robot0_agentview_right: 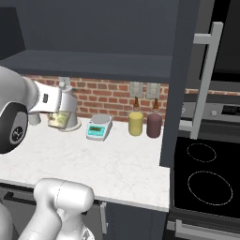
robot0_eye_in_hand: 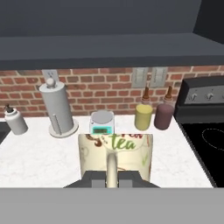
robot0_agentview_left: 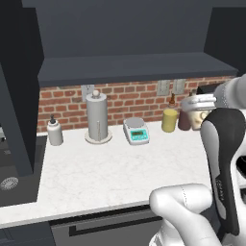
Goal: Gather all objects into one cabinet and sort the glasses and bowls to opposite sides.
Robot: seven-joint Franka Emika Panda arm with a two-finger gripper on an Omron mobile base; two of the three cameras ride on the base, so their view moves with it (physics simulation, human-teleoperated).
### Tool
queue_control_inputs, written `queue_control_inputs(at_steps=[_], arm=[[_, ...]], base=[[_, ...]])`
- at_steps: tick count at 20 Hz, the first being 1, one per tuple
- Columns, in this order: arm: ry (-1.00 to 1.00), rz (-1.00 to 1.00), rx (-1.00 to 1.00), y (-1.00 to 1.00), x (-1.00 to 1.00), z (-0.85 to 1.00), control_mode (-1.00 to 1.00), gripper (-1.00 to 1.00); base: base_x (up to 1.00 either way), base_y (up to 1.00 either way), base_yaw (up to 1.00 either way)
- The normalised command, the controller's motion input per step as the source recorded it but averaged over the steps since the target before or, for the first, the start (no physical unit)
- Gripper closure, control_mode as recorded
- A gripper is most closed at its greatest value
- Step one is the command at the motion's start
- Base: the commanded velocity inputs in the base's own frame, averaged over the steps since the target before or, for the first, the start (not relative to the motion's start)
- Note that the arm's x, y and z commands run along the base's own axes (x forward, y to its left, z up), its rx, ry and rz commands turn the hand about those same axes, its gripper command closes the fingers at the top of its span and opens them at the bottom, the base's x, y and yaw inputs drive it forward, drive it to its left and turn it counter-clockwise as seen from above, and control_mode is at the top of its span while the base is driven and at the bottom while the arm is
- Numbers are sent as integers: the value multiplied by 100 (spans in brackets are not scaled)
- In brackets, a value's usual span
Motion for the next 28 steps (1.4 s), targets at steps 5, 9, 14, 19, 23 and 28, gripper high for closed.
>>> queue_control_inputs(at_steps=[5, 9, 14, 19, 23, 28], arm=[[1, 0, 0, -16, -4, 0, -100, 100], [1, 0, 0, -19, 0, 0, -100, 100], [0, 0, 0, -11, -2, 0, 100, 100], [0, 0, 0, 0, 0, 0, 100, 100], [0, 0, 0, 0, 0, 0, 100, 100], [0, 0, 0, 0, 0, 0, 100, 100]], base=[[0, 0, 0], [0, 0, 0], [-9, -6, 0], [-82, -5, 0], [-100, 2, 2], [-91, 40, 15]])
